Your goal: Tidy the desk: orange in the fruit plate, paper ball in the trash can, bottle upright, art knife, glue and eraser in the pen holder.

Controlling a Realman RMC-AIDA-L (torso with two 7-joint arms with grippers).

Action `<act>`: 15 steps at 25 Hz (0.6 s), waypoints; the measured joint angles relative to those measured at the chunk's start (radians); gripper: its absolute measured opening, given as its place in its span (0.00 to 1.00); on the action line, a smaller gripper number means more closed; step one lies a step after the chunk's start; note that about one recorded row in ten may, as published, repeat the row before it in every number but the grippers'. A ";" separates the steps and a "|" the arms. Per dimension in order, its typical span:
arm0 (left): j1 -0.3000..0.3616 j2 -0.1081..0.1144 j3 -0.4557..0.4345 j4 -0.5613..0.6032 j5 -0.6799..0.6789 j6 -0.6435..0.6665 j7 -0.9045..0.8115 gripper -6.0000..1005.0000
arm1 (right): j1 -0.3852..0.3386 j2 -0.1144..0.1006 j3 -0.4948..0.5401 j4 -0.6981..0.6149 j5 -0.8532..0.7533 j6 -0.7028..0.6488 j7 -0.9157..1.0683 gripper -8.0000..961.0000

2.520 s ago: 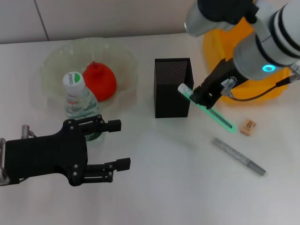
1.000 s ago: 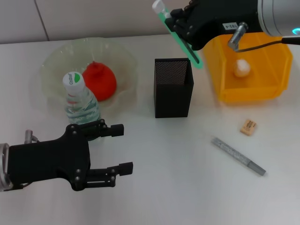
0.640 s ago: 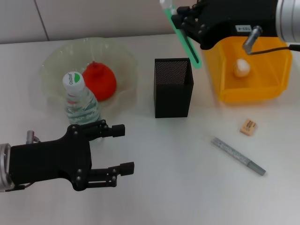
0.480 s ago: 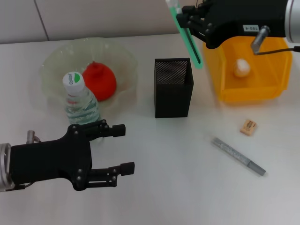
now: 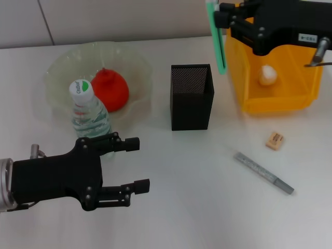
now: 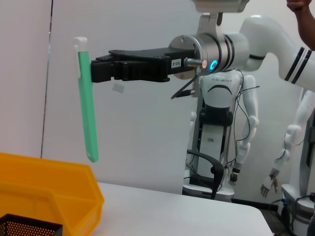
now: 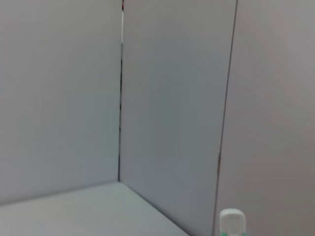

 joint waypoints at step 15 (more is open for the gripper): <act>0.001 -0.001 0.001 0.000 -0.015 0.001 0.009 0.80 | 0.176 -0.011 0.205 0.370 0.037 -0.125 -0.112 0.11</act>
